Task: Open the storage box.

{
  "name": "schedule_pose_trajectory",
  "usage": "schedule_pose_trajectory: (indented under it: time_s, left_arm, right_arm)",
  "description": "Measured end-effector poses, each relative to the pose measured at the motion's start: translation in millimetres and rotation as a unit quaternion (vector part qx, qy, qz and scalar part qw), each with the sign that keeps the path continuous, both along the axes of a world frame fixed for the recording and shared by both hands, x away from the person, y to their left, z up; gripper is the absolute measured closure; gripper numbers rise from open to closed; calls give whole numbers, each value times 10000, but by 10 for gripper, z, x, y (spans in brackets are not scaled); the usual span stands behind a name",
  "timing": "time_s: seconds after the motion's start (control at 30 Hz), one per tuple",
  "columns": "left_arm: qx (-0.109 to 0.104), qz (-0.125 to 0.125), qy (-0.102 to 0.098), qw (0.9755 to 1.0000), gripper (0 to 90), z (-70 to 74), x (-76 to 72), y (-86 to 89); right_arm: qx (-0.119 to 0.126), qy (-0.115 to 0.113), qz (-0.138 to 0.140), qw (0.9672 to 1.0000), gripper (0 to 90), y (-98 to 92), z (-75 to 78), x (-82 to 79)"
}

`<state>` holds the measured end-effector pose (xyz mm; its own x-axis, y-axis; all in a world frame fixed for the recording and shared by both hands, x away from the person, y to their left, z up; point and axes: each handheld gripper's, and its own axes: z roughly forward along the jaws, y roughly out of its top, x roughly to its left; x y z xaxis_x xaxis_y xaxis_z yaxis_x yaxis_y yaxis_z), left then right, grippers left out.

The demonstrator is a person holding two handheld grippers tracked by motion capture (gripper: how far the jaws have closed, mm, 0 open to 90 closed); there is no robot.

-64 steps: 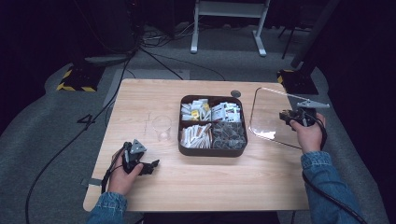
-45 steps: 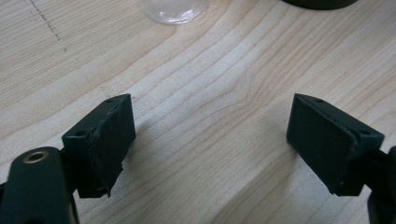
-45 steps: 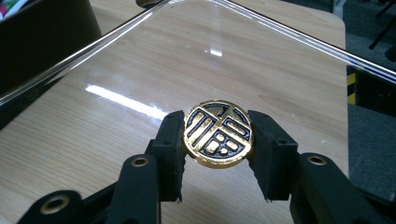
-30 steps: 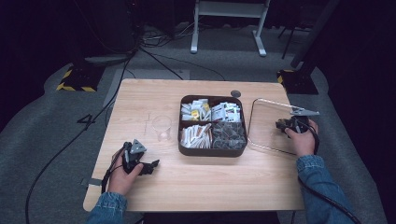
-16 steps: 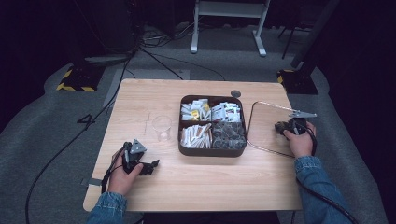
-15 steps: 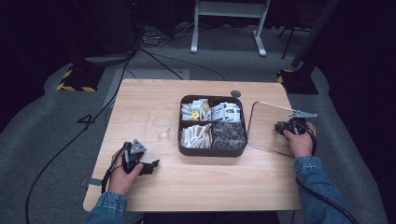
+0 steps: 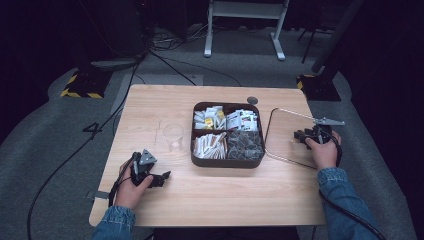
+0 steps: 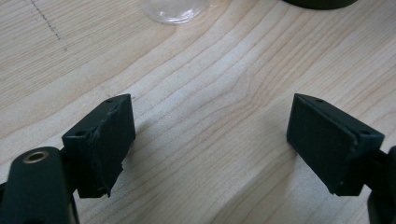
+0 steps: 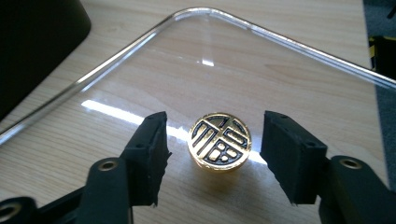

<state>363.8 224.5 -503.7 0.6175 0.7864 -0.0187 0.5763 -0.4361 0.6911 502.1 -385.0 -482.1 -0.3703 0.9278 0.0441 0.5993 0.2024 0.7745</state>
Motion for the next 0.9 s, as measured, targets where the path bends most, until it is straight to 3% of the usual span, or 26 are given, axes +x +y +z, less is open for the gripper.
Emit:
schedule_pose_trajectory:
  time_s: [0.27,0.43,0.57,0.63,0.9]
  left_arm:
    - [20,86,2,10000,159,3,-17,-13]
    - [42,323,33,9995,166,13,-50,-57]
    - [227,368,-18,9991,196,47,-101,-101]
    - [264,404,-19,9988,234,74,-142,-130]
    - [-393,502,-10,9980,256,227,-287,-187]
  right_arm:
    - [440,-335,108,9984,388,7,253,-256]
    - [546,-492,155,9972,391,93,427,-509]
    - [728,-507,187,9959,389,181,451,-686]
    - [570,-398,330,9970,363,239,455,-718]
    - [526,-337,434,9971,350,271,477,-819]
